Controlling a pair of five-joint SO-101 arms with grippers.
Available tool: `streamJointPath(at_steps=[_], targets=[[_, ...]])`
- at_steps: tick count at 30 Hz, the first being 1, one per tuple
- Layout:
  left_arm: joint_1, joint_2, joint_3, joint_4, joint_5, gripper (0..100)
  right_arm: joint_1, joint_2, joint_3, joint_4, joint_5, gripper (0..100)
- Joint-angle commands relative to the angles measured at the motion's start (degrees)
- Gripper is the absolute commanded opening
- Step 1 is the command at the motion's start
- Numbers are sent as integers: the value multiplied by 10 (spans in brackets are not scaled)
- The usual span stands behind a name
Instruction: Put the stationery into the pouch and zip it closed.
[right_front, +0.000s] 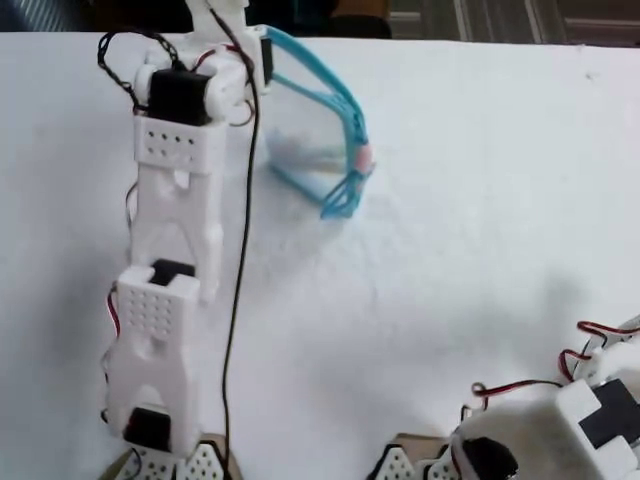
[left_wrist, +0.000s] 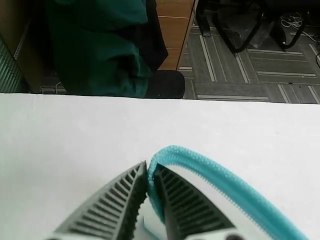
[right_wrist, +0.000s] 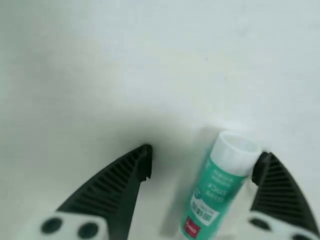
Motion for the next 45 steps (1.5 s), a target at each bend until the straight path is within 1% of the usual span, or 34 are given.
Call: streamJointPath(at_steps=[1, 5, 9, 18, 21, 23, 26, 29, 35, 38, 40, 42, 45], targets=[[3, 18, 1, 4, 7, 22, 9, 3, -4, -15, 1, 253], [3, 18, 1, 4, 7, 22, 7, 4, -4, -15, 1, 117], [3, 18, 1, 4, 7, 22, 8, 4, -4, -15, 2, 22], [3, 16, 1, 4, 7, 22, -7, -15, -14, -14, -4, 18], [3, 16, 1, 4, 7, 22, -28, -51, -15, -14, -4, 18], [3, 16, 1, 4, 6, 22, -51, -89, -15, -6, -28, 18], [0, 16, 1, 4, 6, 22, -104, -160, -31, 25, -76, 18], [-2, 16, 1, 4, 6, 22, -174, -232, -61, 54, -129, 18], [0, 15, 1, 4, 6, 22, -345, -347, -156, 49, -250, 18], [0, 15, 1, 4, 6, 22, -431, -372, -215, 11, -338, 18], [0, 15, 1, 4, 6, 22, -483, -375, -252, -17, -384, 18], [0, 15, 1, 4, 6, 22, -525, -375, -282, -50, -425, 18], [0, 15, 1, 4, 6, 22, -584, -375, -306, -126, -478, 18]])
